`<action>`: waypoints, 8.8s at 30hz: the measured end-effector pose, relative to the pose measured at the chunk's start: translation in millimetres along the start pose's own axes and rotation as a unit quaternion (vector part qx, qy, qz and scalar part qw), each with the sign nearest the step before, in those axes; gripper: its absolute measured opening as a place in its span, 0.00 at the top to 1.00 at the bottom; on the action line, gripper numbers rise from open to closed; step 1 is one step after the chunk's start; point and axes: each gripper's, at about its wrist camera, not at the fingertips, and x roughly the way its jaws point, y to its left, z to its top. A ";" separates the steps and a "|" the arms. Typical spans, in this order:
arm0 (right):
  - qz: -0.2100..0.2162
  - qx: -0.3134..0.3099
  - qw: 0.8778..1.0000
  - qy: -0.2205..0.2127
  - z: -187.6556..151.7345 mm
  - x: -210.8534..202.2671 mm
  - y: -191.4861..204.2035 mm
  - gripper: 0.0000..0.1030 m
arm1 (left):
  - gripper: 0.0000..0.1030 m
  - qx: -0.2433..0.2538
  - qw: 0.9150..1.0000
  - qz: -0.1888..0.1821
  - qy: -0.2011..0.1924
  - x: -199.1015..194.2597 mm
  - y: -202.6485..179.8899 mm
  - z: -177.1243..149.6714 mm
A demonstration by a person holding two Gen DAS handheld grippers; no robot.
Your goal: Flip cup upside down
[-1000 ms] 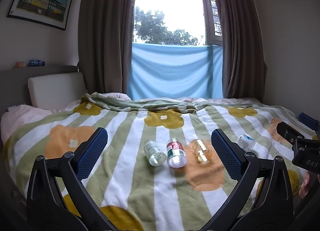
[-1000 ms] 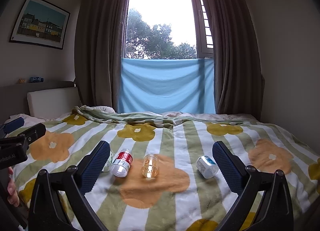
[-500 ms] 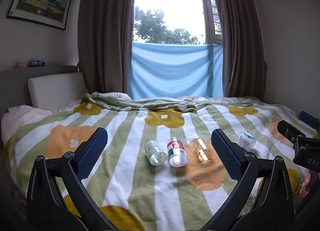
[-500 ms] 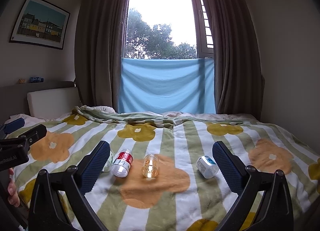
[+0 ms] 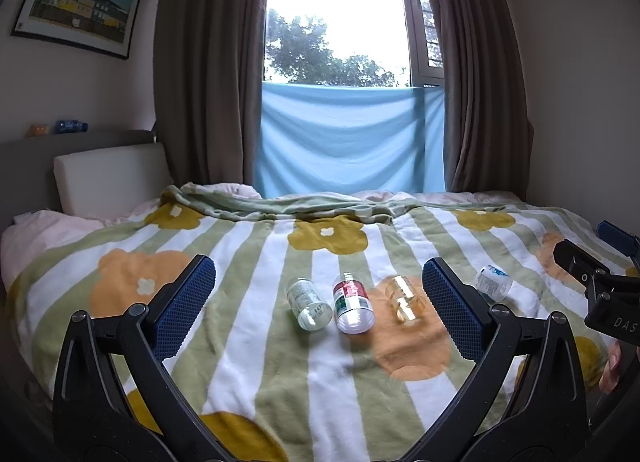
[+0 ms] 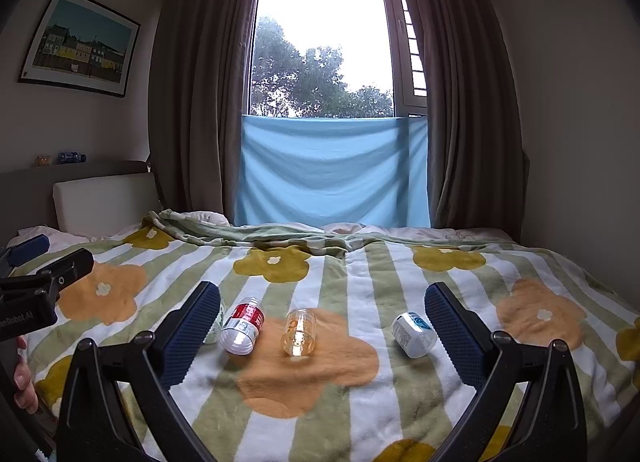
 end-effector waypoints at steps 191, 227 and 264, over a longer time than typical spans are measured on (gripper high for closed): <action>0.195 0.001 0.958 0.208 -117.3 85.9 -55.3 0.00 | 0.41 0.010 0.969 -0.111 0.222 216.4 -112.9 -118.5; 0.201 -0.004 0.957 0.209 -109.1 70.9 -41.9 0.00 | 0.00 0.008 0.956 -0.113 0.270 179.8 -90.0 -83.2; -0.001 -0.006 0.999 0.037 14.2 18.1 -0.7 0.00 | 0.00 -0.024 0.997 -0.031 0.064 38.2 16.7 23.5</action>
